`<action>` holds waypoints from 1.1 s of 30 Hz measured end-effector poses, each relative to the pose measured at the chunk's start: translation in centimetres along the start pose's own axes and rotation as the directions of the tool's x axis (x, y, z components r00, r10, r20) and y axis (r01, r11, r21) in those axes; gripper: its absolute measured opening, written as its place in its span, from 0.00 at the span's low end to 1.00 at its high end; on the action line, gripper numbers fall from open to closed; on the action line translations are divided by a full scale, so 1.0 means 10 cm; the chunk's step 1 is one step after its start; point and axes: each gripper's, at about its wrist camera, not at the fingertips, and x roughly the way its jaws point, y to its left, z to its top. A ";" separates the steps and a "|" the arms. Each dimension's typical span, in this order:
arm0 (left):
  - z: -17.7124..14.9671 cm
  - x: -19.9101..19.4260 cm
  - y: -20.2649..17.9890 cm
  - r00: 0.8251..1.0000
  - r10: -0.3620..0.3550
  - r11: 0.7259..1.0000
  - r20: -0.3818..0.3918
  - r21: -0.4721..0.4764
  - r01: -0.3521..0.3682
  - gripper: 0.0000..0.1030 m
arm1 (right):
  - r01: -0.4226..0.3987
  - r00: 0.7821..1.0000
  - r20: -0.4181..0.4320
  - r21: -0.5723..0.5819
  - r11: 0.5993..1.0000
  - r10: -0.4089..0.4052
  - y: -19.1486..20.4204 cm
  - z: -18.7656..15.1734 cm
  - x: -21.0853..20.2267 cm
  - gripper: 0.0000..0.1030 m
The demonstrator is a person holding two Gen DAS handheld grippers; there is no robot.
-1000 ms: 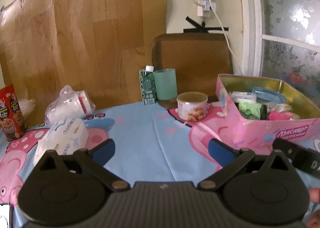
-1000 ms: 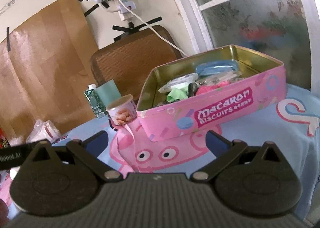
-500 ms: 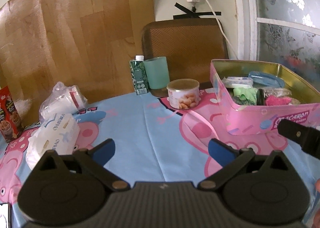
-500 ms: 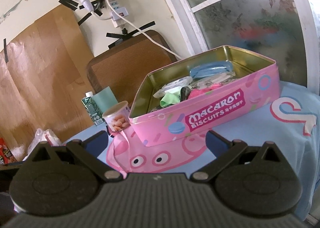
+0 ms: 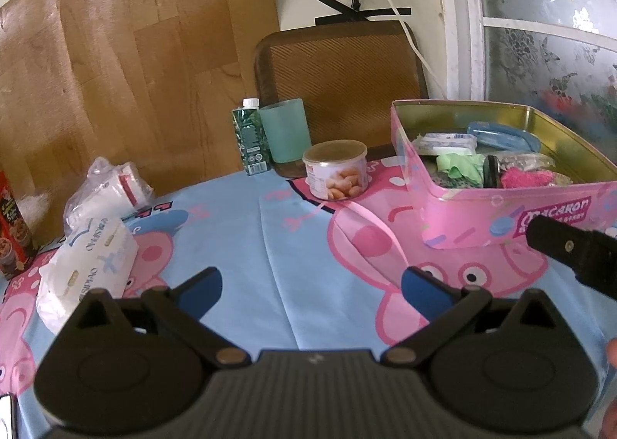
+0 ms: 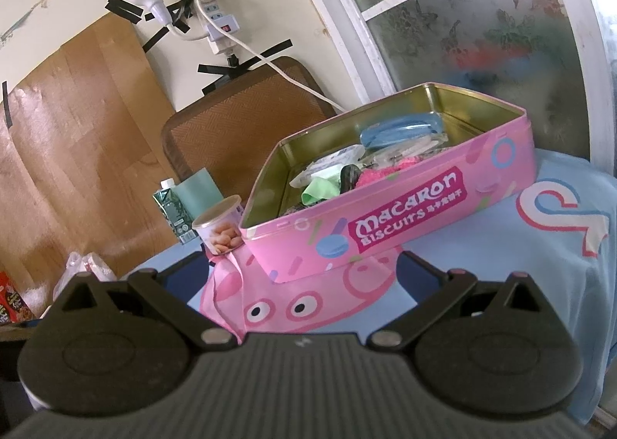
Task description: Organize soft objects
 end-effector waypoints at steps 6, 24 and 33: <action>-0.01 0.00 -0.01 1.000 0.000 1.000 -0.001 0.004 0.000 1.00 | 0.001 1.000 -0.001 0.003 1.000 -0.001 -0.01 0.00 0.00 1.00; -0.04 0.05 -0.02 1.000 -0.013 1.000 -0.013 0.013 0.014 1.00 | 0.003 1.000 -0.013 -0.002 1.000 -0.003 -0.03 -0.03 0.03 1.00; -0.05 0.08 -0.04 1.000 -0.019 1.000 -0.024 0.012 0.020 1.00 | 0.005 1.000 -0.019 -0.003 1.000 -0.005 -0.03 -0.04 0.04 1.00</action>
